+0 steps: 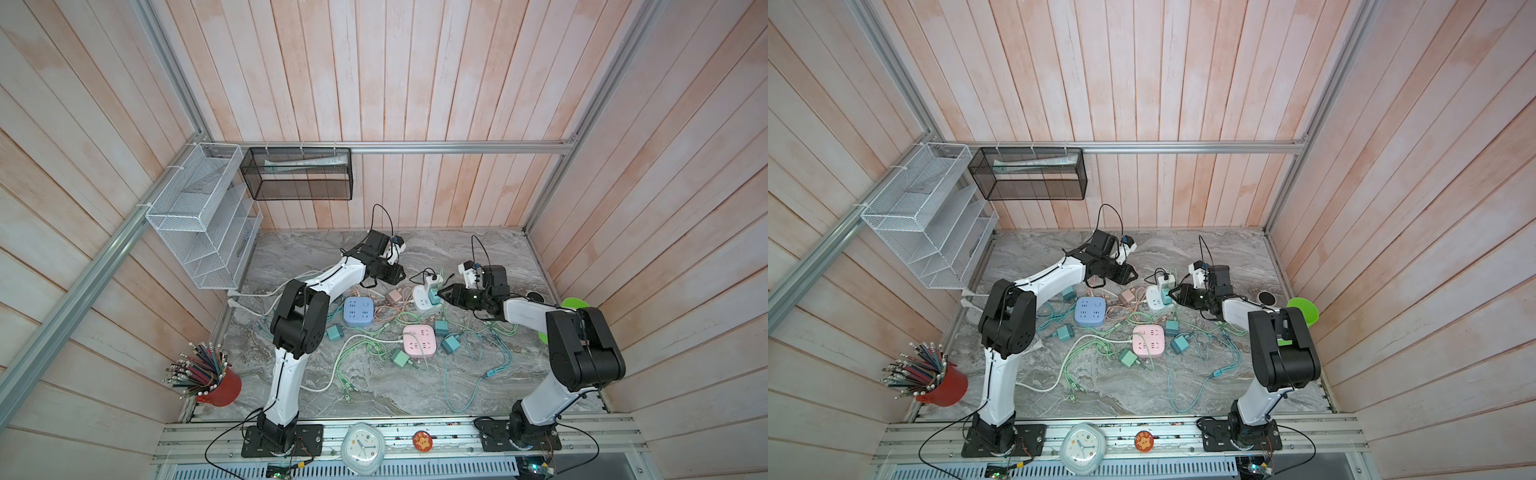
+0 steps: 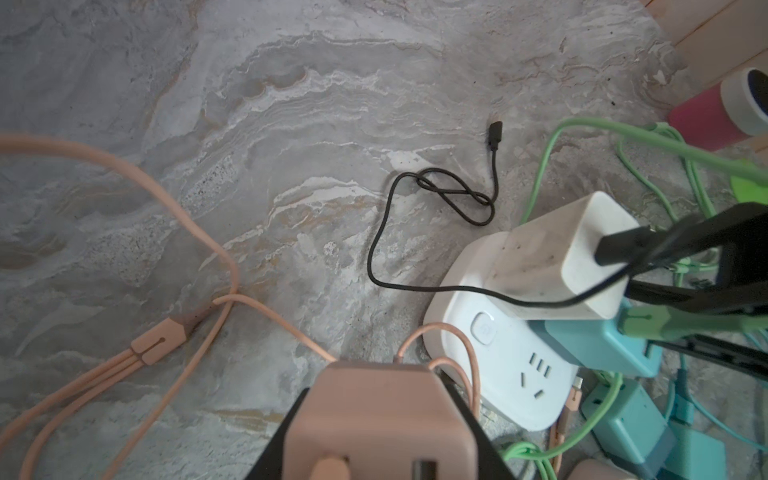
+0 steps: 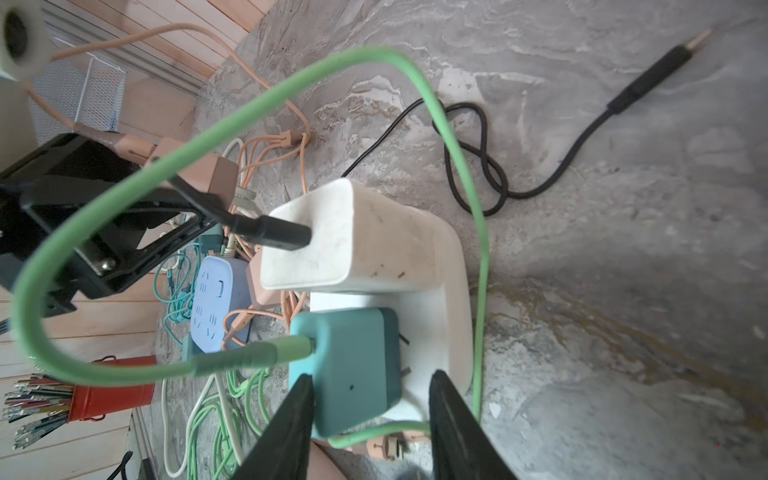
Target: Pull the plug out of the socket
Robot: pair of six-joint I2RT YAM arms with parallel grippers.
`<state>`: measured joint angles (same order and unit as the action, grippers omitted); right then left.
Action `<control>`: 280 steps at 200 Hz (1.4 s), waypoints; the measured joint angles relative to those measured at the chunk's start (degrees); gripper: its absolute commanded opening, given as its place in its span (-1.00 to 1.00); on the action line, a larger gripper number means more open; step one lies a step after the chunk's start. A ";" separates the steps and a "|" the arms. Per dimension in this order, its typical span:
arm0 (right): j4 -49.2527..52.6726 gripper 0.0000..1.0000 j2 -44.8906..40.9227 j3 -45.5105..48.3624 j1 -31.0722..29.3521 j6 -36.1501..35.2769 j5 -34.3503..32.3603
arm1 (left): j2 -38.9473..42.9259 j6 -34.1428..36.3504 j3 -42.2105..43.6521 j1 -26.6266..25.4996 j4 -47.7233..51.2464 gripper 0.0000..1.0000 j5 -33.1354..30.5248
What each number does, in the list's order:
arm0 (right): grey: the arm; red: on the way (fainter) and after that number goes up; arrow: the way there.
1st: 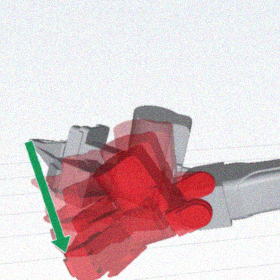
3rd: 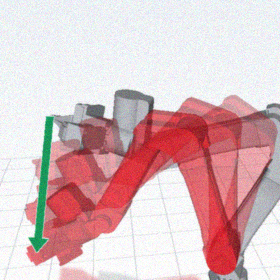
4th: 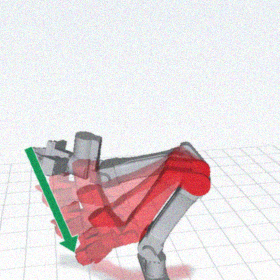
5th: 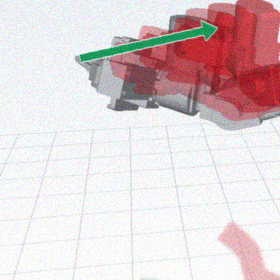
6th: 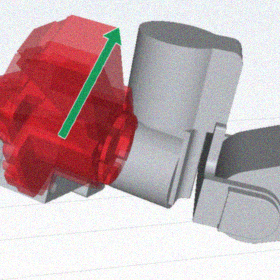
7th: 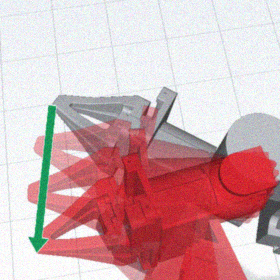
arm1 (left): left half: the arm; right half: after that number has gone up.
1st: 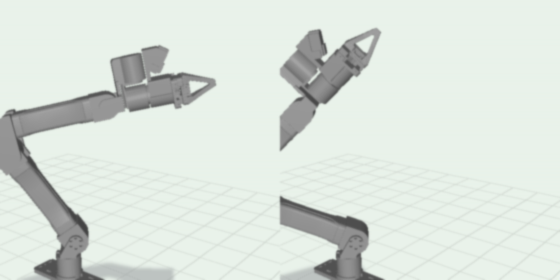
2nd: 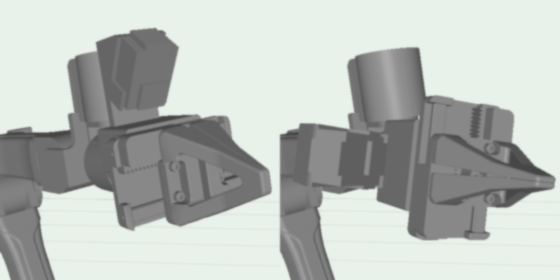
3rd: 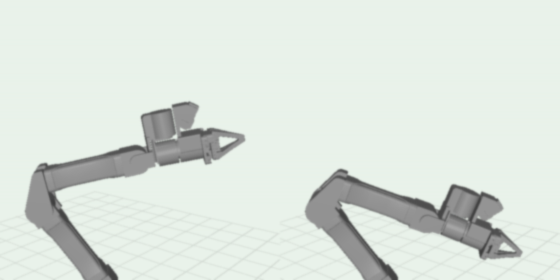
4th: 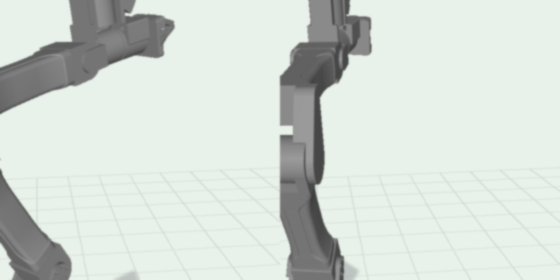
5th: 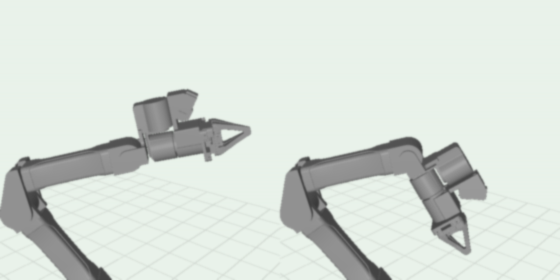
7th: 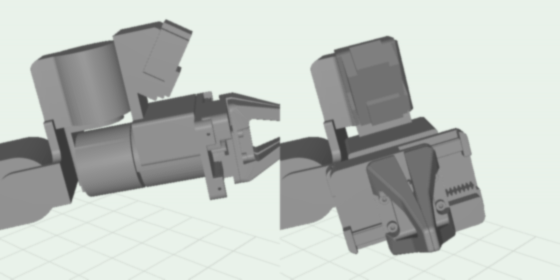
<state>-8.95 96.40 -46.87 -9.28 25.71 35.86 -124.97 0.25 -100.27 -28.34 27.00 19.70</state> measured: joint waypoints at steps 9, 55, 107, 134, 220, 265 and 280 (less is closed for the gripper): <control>0.37 -0.12 -0.09 -0.15 0.00 0.00 -0.11 | -0.74 -0.42 -0.81 0.28 0.83 -0.56 0.20; 4.42 -0.07 -1.57 -1.07 -0.15 -0.63 -2.08 | -3.85 -2.03 -6.47 0.68 5.33 -0.34 1.09; 7.80 -0.06 -3.85 -0.87 -1.31 -3.04 -4.83 | -8.50 -3.37 -12.83 0.63 10.16 -0.03 2.34; 8.94 -0.04 -4.50 -0.74 -1.36 -3.43 -5.57 | -9.46 -3.72 -13.22 0.63 12.52 0.15 3.32; 11.17 -0.04 -8.85 0.04 -3.37 -4.90 -9.79 | -9.81 -5.29 -15.04 0.63 14.12 0.77 5.57; 12.37 -0.03 -10.23 0.22 -6.49 -6.69 -14.75 | -7.85 -5.86 -13.42 0.63 13.66 0.81 3.37; 13.00 -0.04 -10.23 0.20 -7.72 -7.26 -16.72 | -6.01 -5.86 -11.54 0.63 13.05 0.81 2.03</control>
<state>4.05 86.17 -46.68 -16.99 18.46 19.14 -130.98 -5.61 -111.81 -27.70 40.05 21.74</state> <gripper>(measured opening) 0.482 0.907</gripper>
